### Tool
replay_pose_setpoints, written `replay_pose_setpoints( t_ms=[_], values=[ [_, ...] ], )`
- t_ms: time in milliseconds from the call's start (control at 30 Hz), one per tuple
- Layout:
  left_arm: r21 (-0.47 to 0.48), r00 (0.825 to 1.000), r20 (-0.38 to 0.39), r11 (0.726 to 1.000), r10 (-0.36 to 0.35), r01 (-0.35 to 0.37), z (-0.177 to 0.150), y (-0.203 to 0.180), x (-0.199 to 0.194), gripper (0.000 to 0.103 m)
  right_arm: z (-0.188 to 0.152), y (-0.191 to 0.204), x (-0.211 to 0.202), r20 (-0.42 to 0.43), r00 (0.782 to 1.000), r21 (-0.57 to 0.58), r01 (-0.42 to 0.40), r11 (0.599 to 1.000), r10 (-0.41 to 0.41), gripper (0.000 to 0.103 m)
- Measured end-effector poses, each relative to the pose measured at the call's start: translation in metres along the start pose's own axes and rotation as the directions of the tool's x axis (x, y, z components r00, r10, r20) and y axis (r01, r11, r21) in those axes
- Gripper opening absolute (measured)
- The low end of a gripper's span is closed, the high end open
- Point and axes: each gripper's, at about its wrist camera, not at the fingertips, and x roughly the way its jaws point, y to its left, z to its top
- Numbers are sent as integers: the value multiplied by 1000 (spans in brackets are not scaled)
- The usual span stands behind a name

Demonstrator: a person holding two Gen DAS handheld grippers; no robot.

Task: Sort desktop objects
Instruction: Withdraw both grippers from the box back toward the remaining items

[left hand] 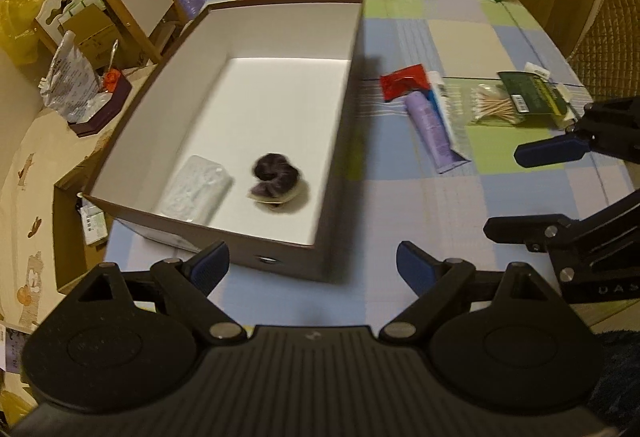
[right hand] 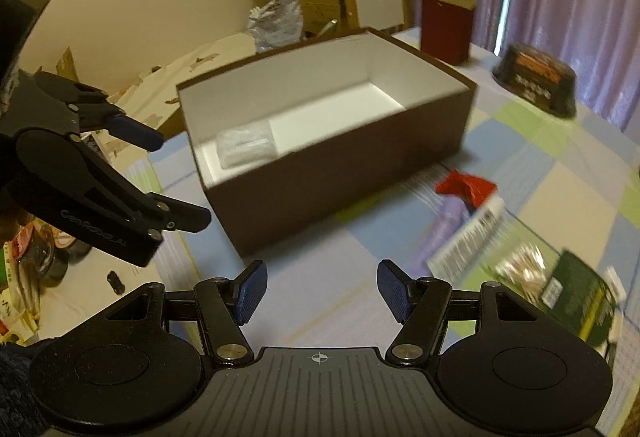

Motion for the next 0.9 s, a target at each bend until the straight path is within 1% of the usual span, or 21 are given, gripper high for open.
replay_pose_setpoints(
  t_ms=[233,400,533,700,800,900],
  values=[
    [21,999,13,999,-48,48,6,-44,4,89,-36,-40,-19,-39,998,114,52,992,-47,64],
    [47,996,10,995,-88,87,15,-73,16,89,-55,-70,-34,-67,992,201,116,973,-104,64],
    [70,994,1,991,-111,110,22,-93,28,89,-73,-98,-46,-82,985,280,170,945,-152,64],
    [102,991,-15,986,-133,134,33,-115,44,89,-95,-134,-60,-106,969,371,246,895,-222,64],
    [112,990,-23,984,-136,138,40,-123,52,89,-104,-154,-67,-117,959,412,283,866,-258,64],
    [114,990,-25,984,-138,140,48,-128,60,89,-109,-173,-68,-116,948,430,316,846,-295,64]
  ],
)
